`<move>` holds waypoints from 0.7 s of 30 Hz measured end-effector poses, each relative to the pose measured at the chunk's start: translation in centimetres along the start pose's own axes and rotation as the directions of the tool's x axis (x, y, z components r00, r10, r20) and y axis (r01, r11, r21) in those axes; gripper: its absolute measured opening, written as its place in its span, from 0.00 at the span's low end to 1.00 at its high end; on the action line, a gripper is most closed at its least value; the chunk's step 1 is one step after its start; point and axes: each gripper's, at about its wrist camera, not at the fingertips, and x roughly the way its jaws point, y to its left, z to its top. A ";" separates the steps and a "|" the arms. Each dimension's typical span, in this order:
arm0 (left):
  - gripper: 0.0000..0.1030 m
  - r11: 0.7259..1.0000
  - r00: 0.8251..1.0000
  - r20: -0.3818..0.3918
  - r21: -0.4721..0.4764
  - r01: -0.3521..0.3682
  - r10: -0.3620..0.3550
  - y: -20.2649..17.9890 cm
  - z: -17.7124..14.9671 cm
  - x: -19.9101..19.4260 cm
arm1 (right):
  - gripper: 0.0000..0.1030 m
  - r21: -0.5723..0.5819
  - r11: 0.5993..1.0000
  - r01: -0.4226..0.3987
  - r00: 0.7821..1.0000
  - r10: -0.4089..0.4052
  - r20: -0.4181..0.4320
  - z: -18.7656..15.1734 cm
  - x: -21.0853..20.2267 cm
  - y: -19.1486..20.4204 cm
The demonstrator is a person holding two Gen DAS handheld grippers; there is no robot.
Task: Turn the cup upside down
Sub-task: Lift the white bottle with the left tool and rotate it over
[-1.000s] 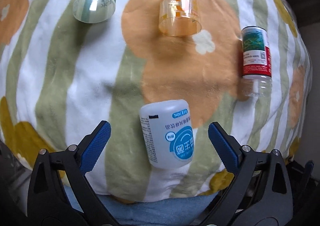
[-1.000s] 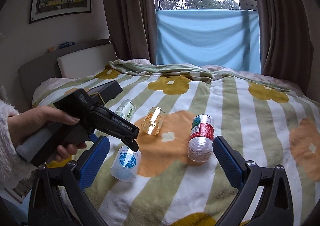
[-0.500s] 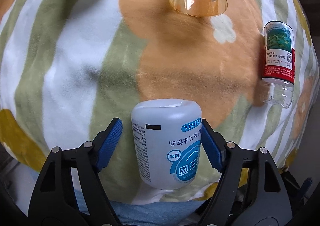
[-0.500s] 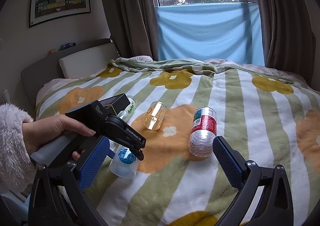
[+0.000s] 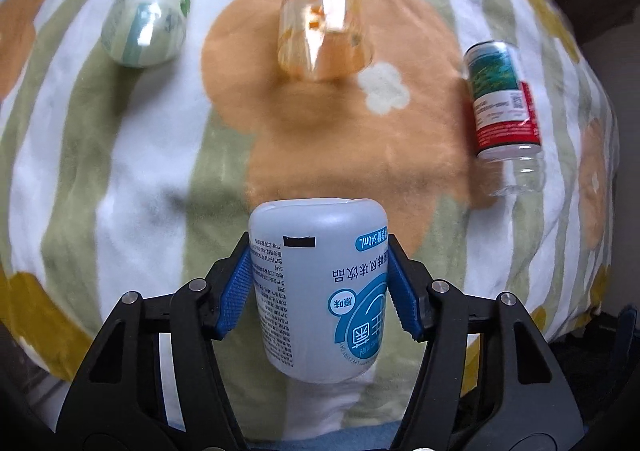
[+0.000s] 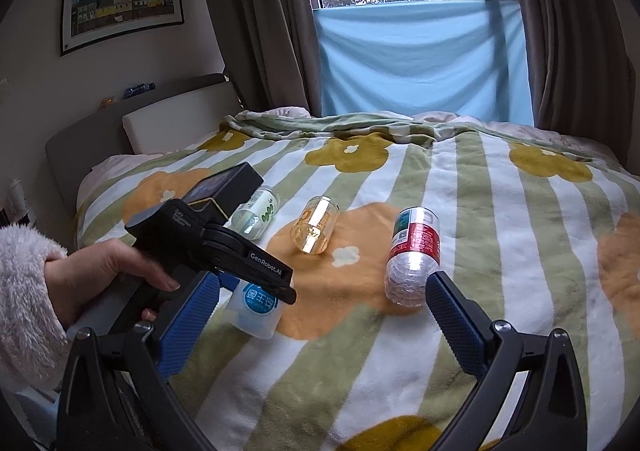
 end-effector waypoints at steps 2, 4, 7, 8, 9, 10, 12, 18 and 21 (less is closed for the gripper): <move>0.57 0.997 0.988 0.149 0.078 0.022 -0.034 -0.1 -0.5 -2.0 | 1.00 0.007 1.000 -0.009 1.000 0.008 0.004 0.0 -0.2 0.0; 0.57 0.988 0.949 0.311 0.155 0.010 -0.059 0.2 -1.6 -4.0 | 1.00 0.008 1.000 -0.008 1.000 0.008 0.007 -0.1 -0.4 0.1; 0.57 0.979 0.855 0.503 0.204 0.025 -0.127 0.6 -2.5 -5.5 | 1.00 0.018 1.000 -0.009 1.000 0.009 0.000 -0.5 -0.3 0.2; 0.57 0.978 0.824 0.546 0.202 0.043 -0.149 0.7 -3.1 -5.4 | 1.00 0.020 1.000 -0.008 1.000 0.009 -0.006 -0.7 -0.2 0.3; 0.57 0.977 0.801 0.574 0.203 0.064 -0.171 0.3 -2.8 -5.1 | 1.00 0.019 1.000 -0.007 1.000 0.007 -0.014 -0.8 -0.1 0.3; 0.57 0.976 0.790 0.586 0.205 0.070 -0.180 0.2 -2.0 -5.4 | 1.00 0.016 1.000 -0.005 1.000 0.006 -0.020 -1.0 0.0 0.4; 0.57 0.979 0.792 0.593 0.201 0.029 -0.145 -0.5 -2.3 -4.2 | 1.00 0.012 1.000 -0.003 0.999 0.004 -0.032 -1.3 0.1 0.5; 0.57 0.984 0.825 0.549 0.175 0.040 -0.132 -0.1 -2.1 -1.9 | 1.00 0.001 1.000 -0.006 0.998 0.006 -0.056 -1.8 0.3 0.6; 0.57 0.980 0.841 0.526 0.197 0.023 -0.125 -0.2 -2.4 -2.1 | 1.00 -0.007 1.000 -0.004 0.999 0.003 -0.054 -1.8 0.3 0.7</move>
